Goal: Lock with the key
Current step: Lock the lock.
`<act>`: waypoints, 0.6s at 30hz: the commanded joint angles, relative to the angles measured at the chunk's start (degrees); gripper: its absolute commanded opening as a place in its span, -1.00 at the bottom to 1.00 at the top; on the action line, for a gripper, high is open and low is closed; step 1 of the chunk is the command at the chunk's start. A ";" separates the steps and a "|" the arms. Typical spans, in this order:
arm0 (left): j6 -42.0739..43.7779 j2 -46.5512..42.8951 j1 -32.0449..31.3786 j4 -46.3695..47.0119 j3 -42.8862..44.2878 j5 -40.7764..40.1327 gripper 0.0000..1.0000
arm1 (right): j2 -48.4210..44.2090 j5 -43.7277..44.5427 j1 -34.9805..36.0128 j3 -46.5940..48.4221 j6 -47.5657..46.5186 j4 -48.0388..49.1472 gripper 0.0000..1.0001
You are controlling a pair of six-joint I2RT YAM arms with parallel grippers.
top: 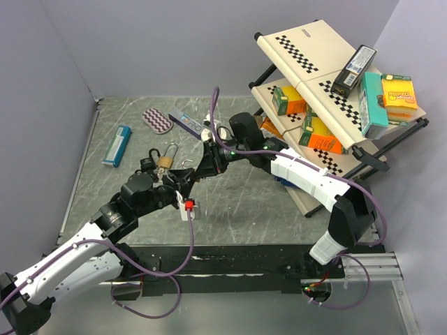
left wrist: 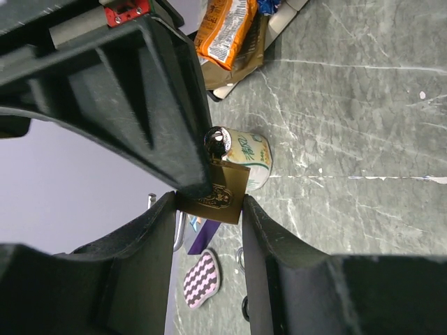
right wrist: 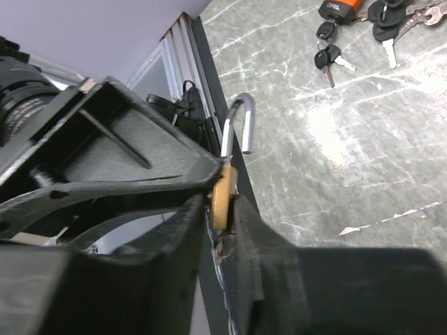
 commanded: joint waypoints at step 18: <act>-19.61 2.46 1.73 -25.32 20.04 3.87 0.93 | -4.04 -2.50 -4.71 2.28 -5.96 -1.22 -1.00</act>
